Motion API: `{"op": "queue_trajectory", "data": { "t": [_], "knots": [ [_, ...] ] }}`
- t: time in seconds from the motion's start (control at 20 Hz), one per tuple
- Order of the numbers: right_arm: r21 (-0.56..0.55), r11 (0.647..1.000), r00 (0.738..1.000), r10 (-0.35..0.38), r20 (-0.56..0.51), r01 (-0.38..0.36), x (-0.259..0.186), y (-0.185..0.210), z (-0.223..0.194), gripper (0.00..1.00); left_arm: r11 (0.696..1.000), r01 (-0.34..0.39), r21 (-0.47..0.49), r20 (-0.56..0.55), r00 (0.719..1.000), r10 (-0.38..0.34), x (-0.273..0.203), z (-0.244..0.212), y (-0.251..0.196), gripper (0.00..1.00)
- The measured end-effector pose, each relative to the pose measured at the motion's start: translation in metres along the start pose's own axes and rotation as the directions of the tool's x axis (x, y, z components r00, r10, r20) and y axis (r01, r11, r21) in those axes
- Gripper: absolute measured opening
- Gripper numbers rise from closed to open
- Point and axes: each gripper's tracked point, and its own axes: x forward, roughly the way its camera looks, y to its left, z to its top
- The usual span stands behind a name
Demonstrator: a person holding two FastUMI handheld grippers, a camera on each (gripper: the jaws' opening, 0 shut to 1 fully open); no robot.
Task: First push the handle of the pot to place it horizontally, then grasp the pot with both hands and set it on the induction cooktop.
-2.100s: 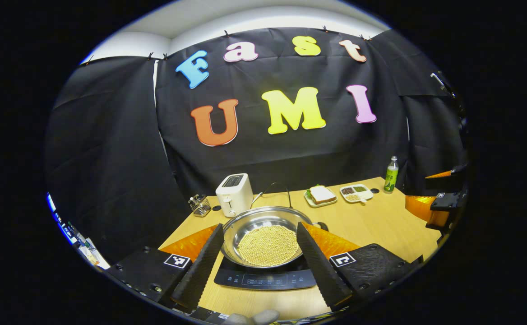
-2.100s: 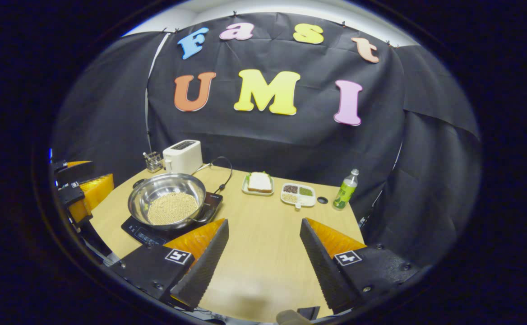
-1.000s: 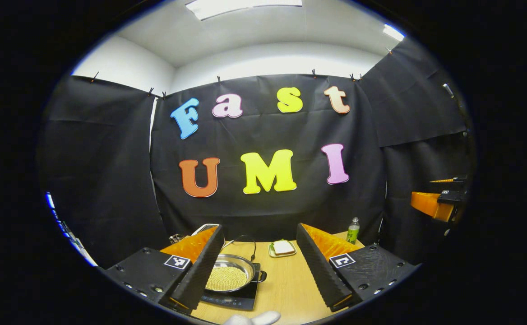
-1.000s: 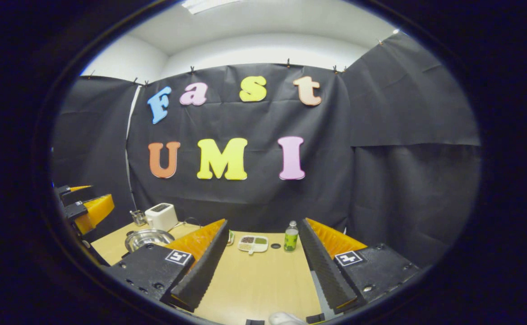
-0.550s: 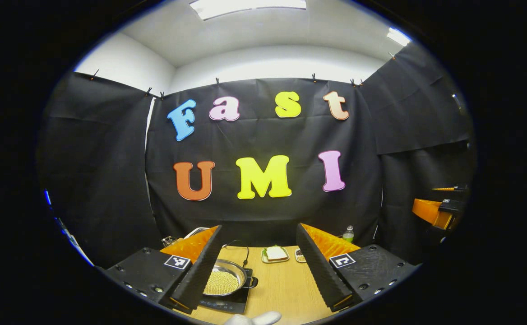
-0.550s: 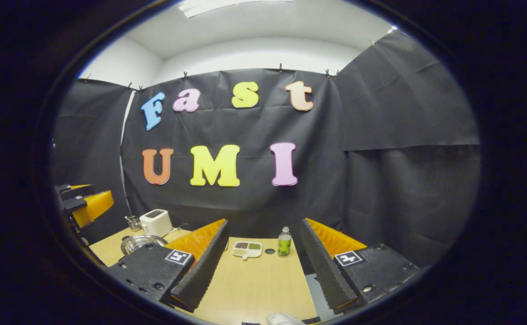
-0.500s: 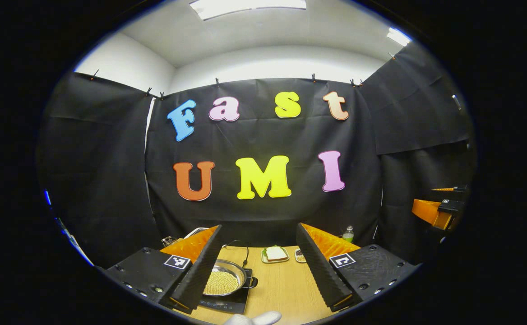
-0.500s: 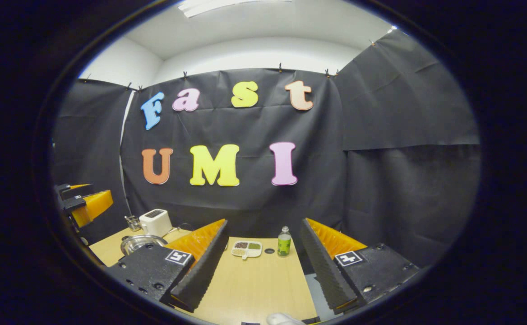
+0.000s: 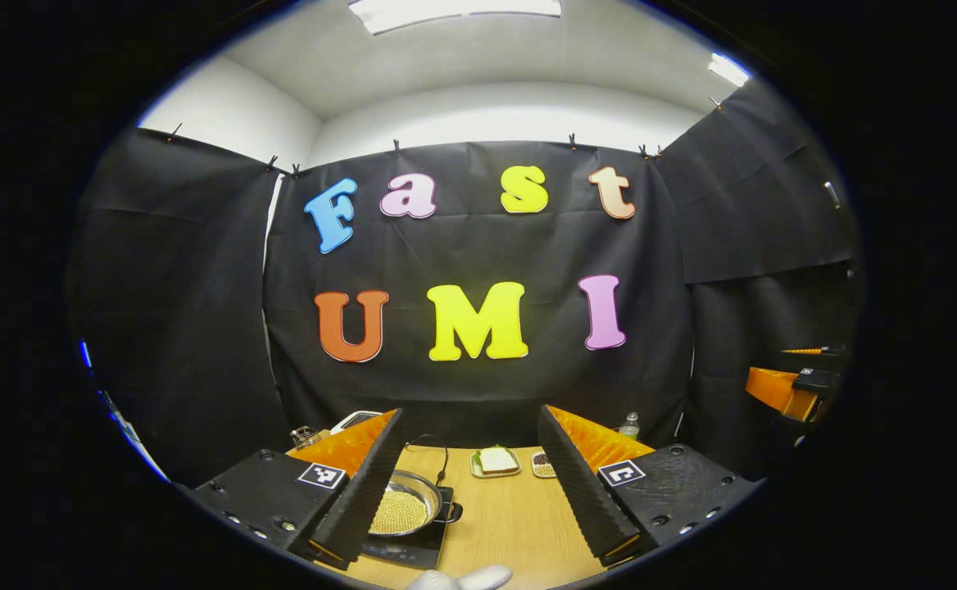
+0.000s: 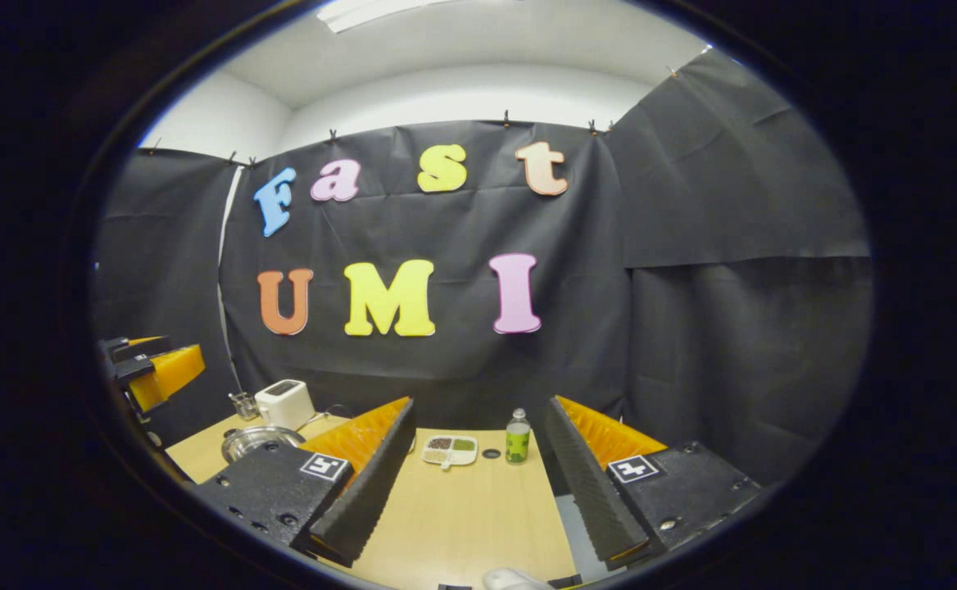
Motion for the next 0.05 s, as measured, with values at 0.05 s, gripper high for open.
{"op": "queue_trajectory", "data": {
  "t": [0.05],
  "knots": [
    [0.001,1.000,1.000,0.002,0.001,-0.002,-0.0006,0.0005,0.0002,1.00,1.000,0.000,0.002,0.001,1.000,0.000,-0.0004,0.0005,0.0001,0.96]
  ]
}}
